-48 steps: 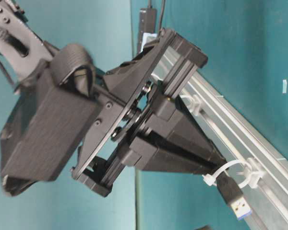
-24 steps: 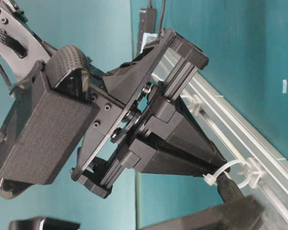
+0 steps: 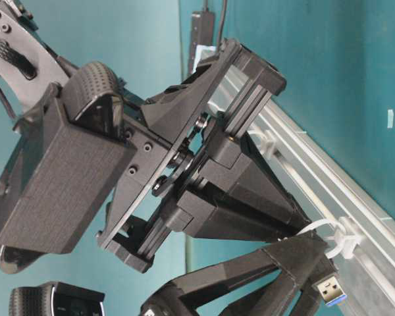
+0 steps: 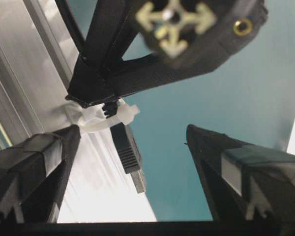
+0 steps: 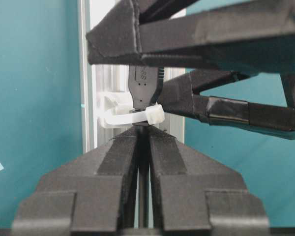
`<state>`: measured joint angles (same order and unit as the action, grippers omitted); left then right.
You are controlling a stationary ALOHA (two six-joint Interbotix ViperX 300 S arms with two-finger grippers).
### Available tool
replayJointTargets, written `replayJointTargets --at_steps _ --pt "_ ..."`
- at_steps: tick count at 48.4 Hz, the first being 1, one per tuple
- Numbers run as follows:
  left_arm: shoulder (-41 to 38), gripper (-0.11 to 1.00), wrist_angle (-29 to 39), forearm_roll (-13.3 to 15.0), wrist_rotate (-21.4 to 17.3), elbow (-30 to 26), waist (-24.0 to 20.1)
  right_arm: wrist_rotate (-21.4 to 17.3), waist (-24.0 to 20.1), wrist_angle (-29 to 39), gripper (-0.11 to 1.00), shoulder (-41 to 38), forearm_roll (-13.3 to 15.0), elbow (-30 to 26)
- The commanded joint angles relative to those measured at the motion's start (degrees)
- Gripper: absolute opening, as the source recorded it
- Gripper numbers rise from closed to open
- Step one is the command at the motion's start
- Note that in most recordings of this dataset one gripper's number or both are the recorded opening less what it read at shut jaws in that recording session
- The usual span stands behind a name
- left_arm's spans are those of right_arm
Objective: Pass the USB cable through three rings with both arms.
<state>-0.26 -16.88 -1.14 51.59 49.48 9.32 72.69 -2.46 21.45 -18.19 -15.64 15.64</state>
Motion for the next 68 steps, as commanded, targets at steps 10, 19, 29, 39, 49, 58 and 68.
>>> replayJointTargets --at_steps 10,19,29,39,49,58,68 --pt "0.35 0.90 -0.70 -0.18 0.09 -0.97 0.62 0.09 -0.09 -0.44 0.08 -0.18 -0.26 -0.62" --pt "0.53 0.70 -0.97 -0.09 0.18 -1.76 1.32 0.09 0.18 -0.44 0.08 -0.09 -0.18 -0.53" --pt "0.62 0.25 -0.62 -0.09 0.09 -2.11 1.49 0.09 0.44 -0.09 0.08 -0.09 -0.26 -0.44" --pt "0.70 0.17 0.09 -0.18 0.18 -2.02 1.49 0.09 0.62 0.00 0.08 -0.09 -0.18 -0.62" --pt "0.70 0.17 0.18 -0.18 0.18 -2.02 1.49 0.26 0.70 0.18 0.08 -0.09 0.00 -0.62" --pt "0.79 0.17 0.09 -0.09 0.18 -2.02 1.49 0.26 1.05 0.79 0.08 -0.09 0.18 -0.62" --pt "0.79 0.17 0.18 -0.18 0.26 -1.93 1.41 0.26 1.32 1.93 0.08 0.09 0.26 -0.62"
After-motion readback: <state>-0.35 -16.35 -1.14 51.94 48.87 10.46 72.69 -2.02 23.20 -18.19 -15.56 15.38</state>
